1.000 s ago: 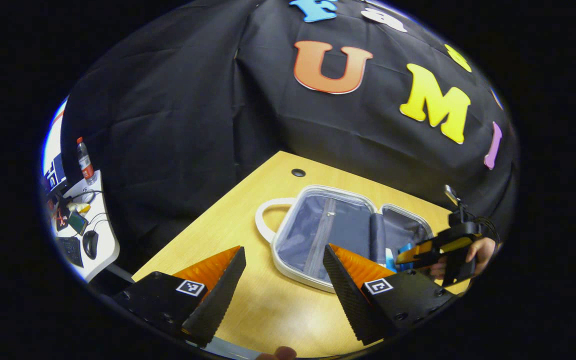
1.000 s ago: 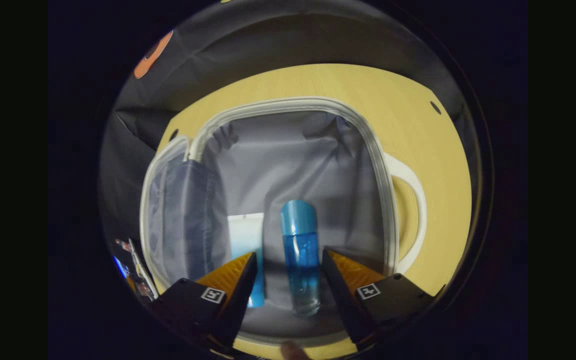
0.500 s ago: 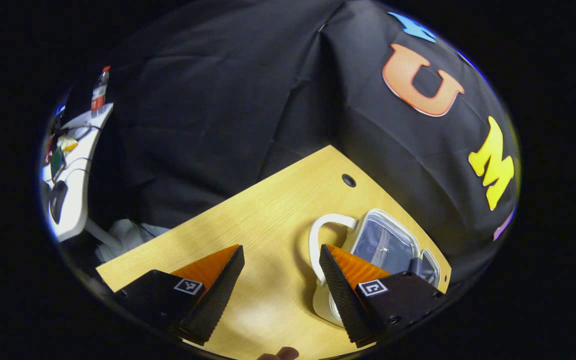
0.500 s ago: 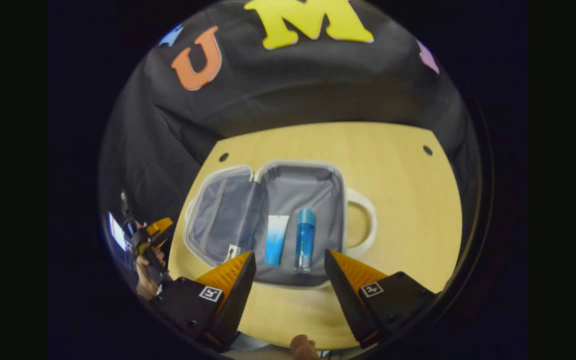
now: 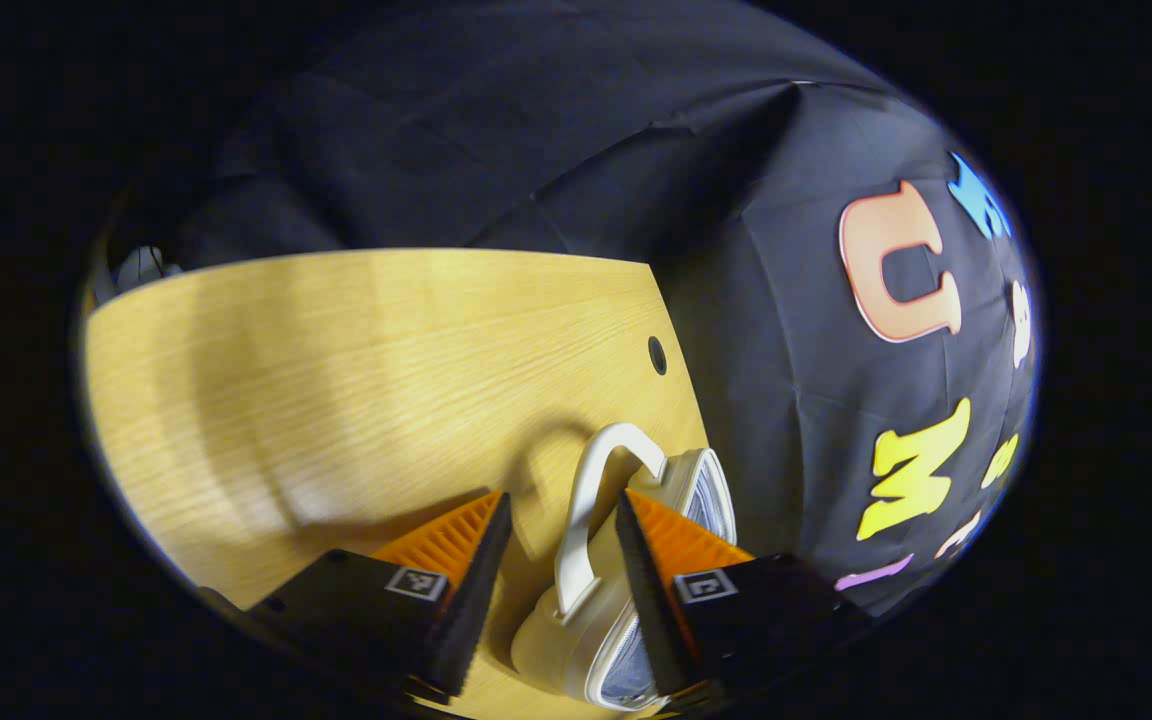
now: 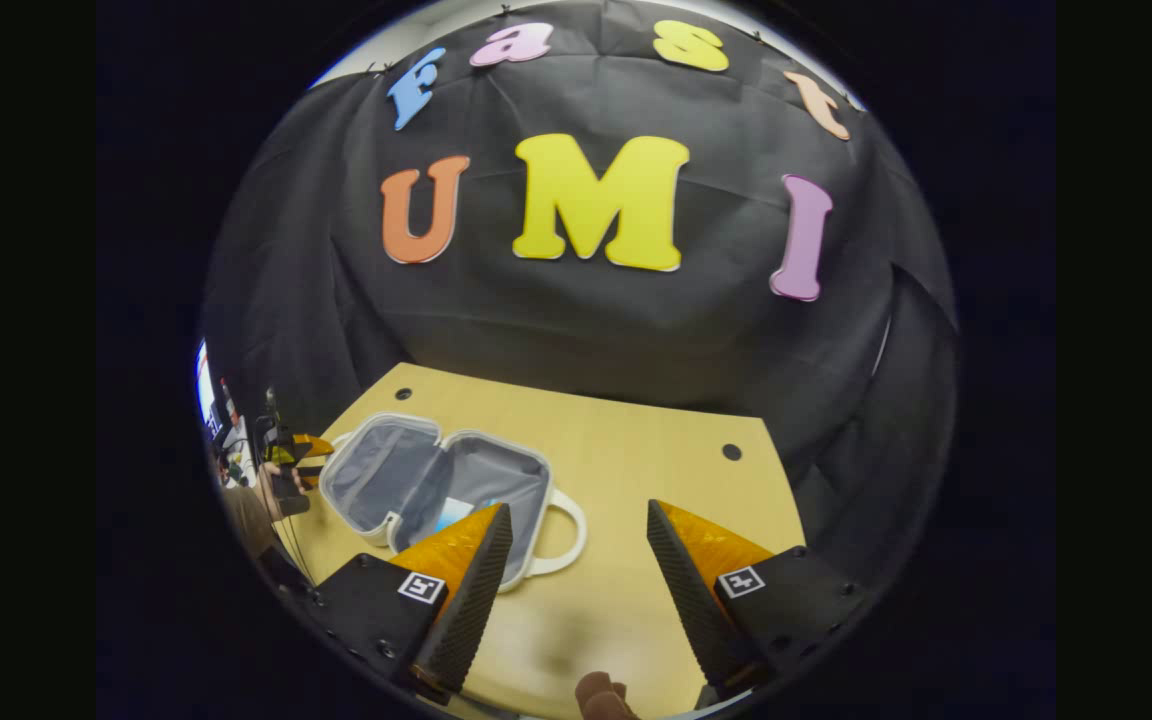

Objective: First open the suitcase, pack the skin care products into it, and then close the suitcase.

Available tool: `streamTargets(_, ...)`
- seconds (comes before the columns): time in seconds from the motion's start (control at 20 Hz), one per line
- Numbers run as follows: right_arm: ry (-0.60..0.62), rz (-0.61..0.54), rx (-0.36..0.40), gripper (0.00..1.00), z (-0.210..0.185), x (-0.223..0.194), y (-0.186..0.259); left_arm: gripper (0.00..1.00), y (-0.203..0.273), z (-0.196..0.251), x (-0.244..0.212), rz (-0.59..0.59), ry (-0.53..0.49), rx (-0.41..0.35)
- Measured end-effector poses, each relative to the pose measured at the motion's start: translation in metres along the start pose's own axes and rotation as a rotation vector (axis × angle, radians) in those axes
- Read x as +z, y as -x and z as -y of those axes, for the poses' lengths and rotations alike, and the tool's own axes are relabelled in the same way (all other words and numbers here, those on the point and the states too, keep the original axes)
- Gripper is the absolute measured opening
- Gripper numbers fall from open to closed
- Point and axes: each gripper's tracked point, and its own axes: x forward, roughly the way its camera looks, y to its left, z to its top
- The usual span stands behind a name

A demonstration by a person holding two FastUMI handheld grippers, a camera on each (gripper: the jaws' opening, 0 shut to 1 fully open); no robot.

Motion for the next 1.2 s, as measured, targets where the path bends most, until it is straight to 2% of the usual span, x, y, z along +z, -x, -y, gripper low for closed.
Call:
streamTargets(0.05, -0.023, -0.003, -0.019, 0.80, 0.011, -0.002, 0.003, 0.45, -0.003, -0.004, -0.002, 0.001, 0.018, 0.007)
streamTargets(0.1, -0.058, -0.009, -0.035, 0.77, 0.021, -0.006, 0.006, 0.27, -0.005, 0.000, -0.004, -0.003, 0.044, -0.019)
streamTargets(0.15, -0.088, -0.013, -0.058, 0.80, 0.032, -0.009, 0.009, 0.22, -0.004, -0.002, -0.004, 0.000, 0.069, -0.013)
streamTargets(0.2, -0.108, -0.010, -0.088, 0.77, 0.046, -0.011, 0.013, 0.18, -0.007, -0.001, -0.002, 0.004, 0.088, -0.016)
streamTargets(0.3, -0.128, 0.012, -0.152, 0.80, 0.071, -0.012, 0.024, 0.14, -0.005, 0.004, -0.002, 0.014, 0.082, -0.017)
streamTargets(0.4, -0.123, 0.055, -0.215, 0.80, 0.095, -0.007, 0.039, 0.10, -0.002, 0.010, -0.004, 0.018, 0.008, 0.008)
streamTargets(0.5, -0.105, 0.091, -0.243, 0.80, 0.108, -0.003, 0.050, 0.06, 0.004, 0.020, -0.001, 0.036, -0.084, 0.045)
streamTargets(0.65, -0.086, 0.129, -0.247, 0.80, 0.124, 0.003, 0.058, 0.04, 0.023, 0.052, 0.012, 0.091, -0.177, 0.044)
streamTargets(0.75, -0.071, 0.151, -0.242, 0.77, 0.135, 0.006, 0.064, 0.03, 0.034, 0.083, 0.014, 0.124, -0.238, 0.016)
streamTargets(0.8, -0.069, 0.161, -0.234, 0.80, 0.138, 0.008, 0.068, 0.03, 0.041, 0.098, 0.014, 0.134, -0.265, -0.002)
streamTargets(0.9, -0.062, 0.181, -0.222, 0.80, 0.146, 0.010, 0.074, 0.03, 0.055, 0.126, 0.011, 0.153, -0.323, -0.032)
streamTargets(1.05, -0.060, 0.207, -0.201, 0.80, 0.160, 0.009, 0.085, 0.03, 0.075, 0.165, -0.003, 0.189, -0.432, -0.048)
streamTargets(1.2, -0.057, 0.223, -0.177, 0.80, 0.169, 0.011, 0.092, 0.03, 0.089, 0.215, -0.027, 0.215, -0.541, -0.116)
